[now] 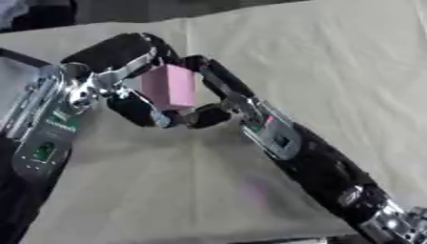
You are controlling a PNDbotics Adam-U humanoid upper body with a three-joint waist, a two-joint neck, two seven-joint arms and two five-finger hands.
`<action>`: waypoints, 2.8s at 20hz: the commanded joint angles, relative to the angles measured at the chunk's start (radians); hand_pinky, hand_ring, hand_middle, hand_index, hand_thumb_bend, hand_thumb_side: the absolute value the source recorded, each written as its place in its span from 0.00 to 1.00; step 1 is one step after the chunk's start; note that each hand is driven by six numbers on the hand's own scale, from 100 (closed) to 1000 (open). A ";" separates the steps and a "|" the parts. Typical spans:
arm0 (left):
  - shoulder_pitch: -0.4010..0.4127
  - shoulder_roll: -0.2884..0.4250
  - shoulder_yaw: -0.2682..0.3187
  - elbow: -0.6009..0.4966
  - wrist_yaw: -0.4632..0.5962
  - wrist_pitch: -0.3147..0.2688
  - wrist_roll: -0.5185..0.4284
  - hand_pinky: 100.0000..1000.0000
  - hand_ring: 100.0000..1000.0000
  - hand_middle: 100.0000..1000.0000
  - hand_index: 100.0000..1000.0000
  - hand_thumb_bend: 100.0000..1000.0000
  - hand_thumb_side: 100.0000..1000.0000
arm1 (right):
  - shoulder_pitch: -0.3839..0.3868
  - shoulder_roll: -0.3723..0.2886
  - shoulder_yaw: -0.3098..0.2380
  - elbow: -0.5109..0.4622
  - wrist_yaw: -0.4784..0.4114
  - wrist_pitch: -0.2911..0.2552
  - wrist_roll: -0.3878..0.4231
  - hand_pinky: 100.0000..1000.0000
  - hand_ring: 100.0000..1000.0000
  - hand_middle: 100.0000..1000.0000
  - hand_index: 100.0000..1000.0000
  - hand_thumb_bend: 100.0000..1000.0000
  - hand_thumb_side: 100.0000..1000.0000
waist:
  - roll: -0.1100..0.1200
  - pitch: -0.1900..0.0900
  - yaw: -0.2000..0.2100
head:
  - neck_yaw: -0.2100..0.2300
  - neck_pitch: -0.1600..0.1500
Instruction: Pick up the objects with one hand, pass them to the other hand, and then place them into the box on the other side of the table.
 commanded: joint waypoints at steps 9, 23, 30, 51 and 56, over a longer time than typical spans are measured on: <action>-0.018 -0.001 0.009 -0.008 -0.004 0.042 0.065 0.72 0.69 0.63 0.70 0.36 0.30 | -0.014 -0.012 0.000 -0.026 0.003 -0.004 0.002 0.75 0.54 0.53 0.65 0.31 0.02 | 0.011 -0.039 0.003 | 0.007 -0.002; -0.018 0.001 -0.001 -0.014 0.004 0.053 0.074 0.70 0.65 0.56 0.56 0.16 0.00 | -0.013 -0.014 0.003 -0.028 0.002 0.003 0.007 0.74 0.54 0.53 0.65 0.35 0.01 | 0.009 -0.039 0.006 | 0.010 -0.002; -0.017 0.001 0.002 -0.024 -0.019 0.048 0.067 0.67 0.60 0.50 0.43 0.12 0.00 | -0.012 -0.015 0.003 -0.028 0.001 0.002 0.000 0.74 0.54 0.53 0.65 0.43 0.00 | 0.009 -0.040 0.004 | 0.010 -0.002; -0.006 0.005 0.008 -0.078 -0.076 0.033 0.051 0.65 0.55 0.43 0.31 0.13 0.00 | -0.002 -0.028 -0.013 -0.019 0.111 0.066 -0.005 0.81 0.70 0.74 0.85 0.78 0.36 | 0.007 -0.042 0.001 | 0.021 -0.002; 0.000 0.009 0.012 -0.079 -0.082 0.032 0.049 0.64 0.55 0.43 0.31 0.13 0.00 | 0.002 -0.037 -0.022 -0.018 0.125 0.080 -0.018 0.81 0.72 0.76 0.87 0.79 0.38 | 0.007 -0.044 0.000 | 0.035 -0.002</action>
